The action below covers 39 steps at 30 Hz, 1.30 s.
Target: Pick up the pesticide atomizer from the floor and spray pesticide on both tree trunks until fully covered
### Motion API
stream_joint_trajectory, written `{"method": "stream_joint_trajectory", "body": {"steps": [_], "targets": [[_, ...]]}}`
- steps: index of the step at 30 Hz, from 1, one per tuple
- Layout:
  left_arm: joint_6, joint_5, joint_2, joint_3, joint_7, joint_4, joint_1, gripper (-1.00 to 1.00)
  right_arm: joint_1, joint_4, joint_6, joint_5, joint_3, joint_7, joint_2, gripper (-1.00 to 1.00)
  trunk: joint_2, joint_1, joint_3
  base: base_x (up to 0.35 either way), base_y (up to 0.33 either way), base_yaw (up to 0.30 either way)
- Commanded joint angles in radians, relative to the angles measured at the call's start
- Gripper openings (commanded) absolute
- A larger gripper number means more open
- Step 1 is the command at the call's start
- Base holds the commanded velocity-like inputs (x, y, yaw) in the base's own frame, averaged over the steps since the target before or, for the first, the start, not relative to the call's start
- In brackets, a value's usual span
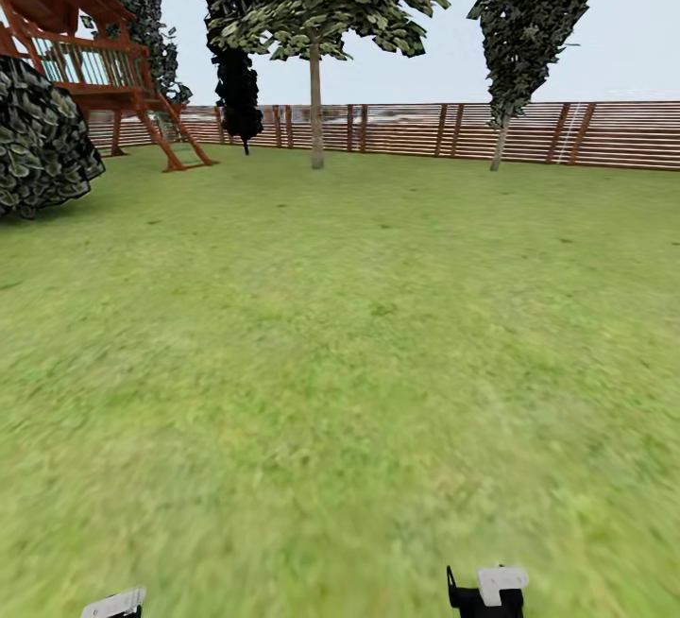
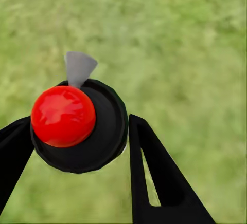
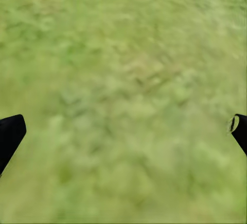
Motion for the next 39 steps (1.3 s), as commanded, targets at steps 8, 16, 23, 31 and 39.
{"method": "stream_joint_trajectory", "body": {"steps": [8,16,23,31,39], "targets": [[-0.004,-0.009,0.0,0.009,-0.005,0.001,-0.001,-1.0,0.0,0.0,-0.003,-0.007,0.009,-0.003,0.0,1.0,0.0,0.0,-0.001,0.339,0.0,0.0],[-0.004,-0.009,0.0,0.009,-0.005,0.001,-0.001,-1.0,0.0,0.0,-0.002,-0.007,0.009,-0.003,0.0,1.0,0.0,0.0,-0.001,0.338,0.0,0.0],[-0.004,-0.009,0.0,0.009,-0.005,0.001,-0.001,-1.0,0.0,0.0,-0.002,-0.007,0.009,-0.003,0.0,1.0,0.0,0.0,-0.001,0.338,0.0,0.0],[-0.004,-0.009,0.0,0.009,-0.005,0.001,-0.001,-1.0,0.0,0.0,-0.002,-0.007,0.009,-0.003,0.0,1.0,0.0,0.0,-0.001,0.338,0.0,0.0],[-0.004,-0.009,0.0,0.009,-0.005,0.001,-0.001,-1.0,0.0,0.0,-0.002,-0.007,0.009,-0.003,0.0,1.0,0.0,0.0,-0.001,0.338,0.0,0.0]]}}
